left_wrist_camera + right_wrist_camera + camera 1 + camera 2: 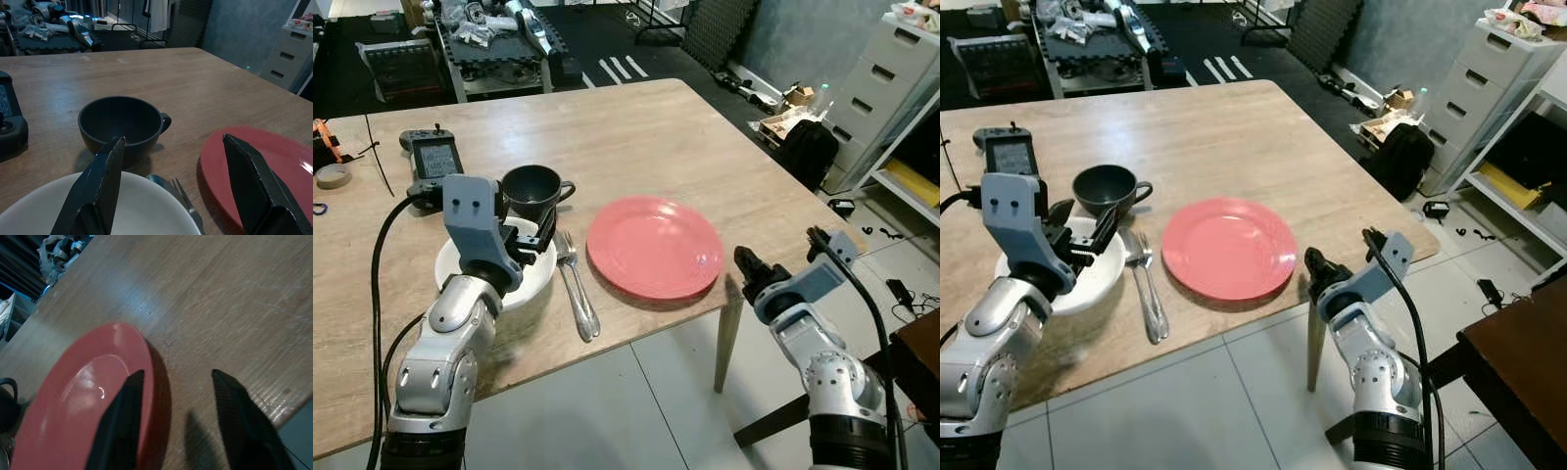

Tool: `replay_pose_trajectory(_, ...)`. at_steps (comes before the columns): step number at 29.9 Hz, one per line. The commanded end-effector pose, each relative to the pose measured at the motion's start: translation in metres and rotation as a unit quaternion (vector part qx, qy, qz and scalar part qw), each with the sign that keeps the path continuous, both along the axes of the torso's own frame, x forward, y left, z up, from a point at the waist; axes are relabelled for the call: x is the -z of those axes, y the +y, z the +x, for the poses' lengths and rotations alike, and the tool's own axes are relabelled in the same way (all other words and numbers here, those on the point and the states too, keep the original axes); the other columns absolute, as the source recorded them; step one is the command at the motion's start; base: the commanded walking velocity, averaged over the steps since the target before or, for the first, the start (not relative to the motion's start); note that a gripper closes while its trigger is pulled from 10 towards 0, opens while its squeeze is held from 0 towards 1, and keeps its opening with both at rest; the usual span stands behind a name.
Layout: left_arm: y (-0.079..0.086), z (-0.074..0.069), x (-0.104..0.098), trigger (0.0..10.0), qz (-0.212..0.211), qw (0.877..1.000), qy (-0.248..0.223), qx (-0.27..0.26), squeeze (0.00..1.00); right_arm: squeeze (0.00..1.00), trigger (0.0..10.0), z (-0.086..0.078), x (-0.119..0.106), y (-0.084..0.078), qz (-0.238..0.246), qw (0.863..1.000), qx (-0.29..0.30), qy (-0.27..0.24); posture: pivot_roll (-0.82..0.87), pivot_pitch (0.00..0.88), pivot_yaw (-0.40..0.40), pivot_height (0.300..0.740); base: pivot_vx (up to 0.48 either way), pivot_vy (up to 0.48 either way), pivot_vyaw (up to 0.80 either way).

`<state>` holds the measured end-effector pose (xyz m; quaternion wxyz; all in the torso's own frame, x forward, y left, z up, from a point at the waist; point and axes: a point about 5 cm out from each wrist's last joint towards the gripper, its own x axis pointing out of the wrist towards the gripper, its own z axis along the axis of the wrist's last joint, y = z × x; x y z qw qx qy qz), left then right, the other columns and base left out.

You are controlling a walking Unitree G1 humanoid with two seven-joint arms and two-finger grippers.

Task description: Setting the table

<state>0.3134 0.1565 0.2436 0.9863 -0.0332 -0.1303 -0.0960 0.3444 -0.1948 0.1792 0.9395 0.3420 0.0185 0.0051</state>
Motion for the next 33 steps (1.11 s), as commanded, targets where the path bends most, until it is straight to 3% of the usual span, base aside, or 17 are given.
replay_pose_trajectory(1, 0.000, -0.003, 0.005, 10.0, 0.008, 1.000, 0.009, -0.001, 0.00, 1.00, 10.0, -0.001, 0.007, -0.002, 0.001, 1.000, 0.000, 0.016, 0.06, 0.168, 0.001, 0.740, 0.000, 0.000, 0.00)
replay_pose_trajectory(4, 0.000, -0.004, 0.006, 10.0, 0.009, 1.000, 0.011, -0.004, 0.00, 1.00, 10.0, -0.003, 0.011, 0.007, 0.020, 0.999, -0.030, 0.019, 0.06, 0.170, 0.000, 0.740, 0.000, 0.000, 0.00)
replay_pose_trajectory(8, 0.000, -0.004, 0.006, 10.0, 0.009, 1.000, 0.011, -0.004, 0.00, 1.00, 10.0, -0.006, 0.015, 0.018, 0.004, 0.997, -0.076, 0.023, 0.06, 0.171, -0.001, 0.740, 0.000, 0.000, 0.00)
replay_pose_trajectory(9, 0.000, -0.004, 0.005, 10.0, 0.009, 1.000, 0.011, -0.004, 0.00, 0.04, 10.0, -0.008, 0.018, 0.021, -0.007, 0.996, -0.089, 0.028, 0.06, 0.174, -0.003, 0.740, 0.000, 0.000, 0.00)
replay_pose_trajectory(14, -0.002, -0.002, 0.007, 10.0, 0.006, 1.000, 0.026, 0.006, 0.00, 0.00, 10.0, -0.011, 0.028, 0.029, -0.036, 0.992, -0.110, 0.047, 0.06, 0.174, -0.006, 0.740, 0.000, 0.000, 0.00)
replay_pose_trajectory(17, -0.011, 0.001, 0.020, 10.0, 0.037, 0.991, 0.098, 0.088, 0.00, 0.00, 10.0, -0.011, 0.031, 0.037, -0.041, 0.990, -0.121, 0.053, 0.06, 0.176, -0.003, 0.740, 0.000, 0.000, 0.00)
replay_pose_trajectory(18, -0.011, 0.001, 0.020, 10.0, 0.037, 0.991, 0.098, 0.088, 0.00, 0.00, 10.0, -0.011, 0.031, 0.037, -0.041, 0.990, -0.121, 0.053, 0.06, 0.176, -0.003, 0.740, 0.000, 0.000, 0.00)
replay_pose_trajectory(20, -0.009, -0.004, 0.027, 10.0, 0.065, 0.976, 0.144, 0.148, 0.00, 0.00, 10.0, -0.011, 0.030, 0.041, -0.038, 0.991, -0.122, 0.050, 0.06, 0.177, 0.003, 0.740, 0.000, 0.000, 0.00)
replay_pose_trajectory(25, 0.003, -0.019, 0.022, 10.0, 0.091, 0.964, 0.159, 0.194, 0.00, 0.00, 10.0, -0.012, 0.026, 0.041, -0.019, 0.991, -0.123, 0.042, 0.06, 0.182, 0.003, 0.740, 0.000, 0.000, 0.00)
replay_pose_trajectory(26, 0.008, -0.024, 0.020, 10.0, 0.114, 0.959, 0.163, 0.204, 0.00, 0.00, 10.0, -0.013, 0.027, 0.041, -0.015, 0.991, -0.126, 0.045, 0.06, 0.182, 0.004, 0.740, 0.000, 0.000, 0.00)
replay_pose_trajectory(30, 0.013, -0.027, 0.017, 10.0, 0.147, 0.954, 0.155, 0.209, 0.00, 0.00, 10.0, -0.013, 0.028, 0.042, -0.007, 0.990, -0.132, 0.046, 0.07, 0.183, 0.002, 0.740, 0.000, 0.000, 0.00)
replay_pose_trajectory(31, 0.016, -0.031, 0.014, 10.0, 0.173, 0.947, 0.157, 0.220, 0.00, 0.00, 10.0, -0.014, 0.029, 0.046, 0.002, 0.989, -0.141, 0.049, 0.07, 0.183, 0.000, 0.740, 0.000, 0.000, 0.00)
replay_pose_trajectory(33, 0.017, -0.033, 0.012, 10.0, 0.180, 0.943, 0.160, 0.229, 0.00, 0.00, 10.0, -0.015, 0.030, 0.050, 0.004, 0.987, -0.150, 0.054, 0.07, 0.183, -0.002, 0.740, 0.000, 0.000, 0.00)
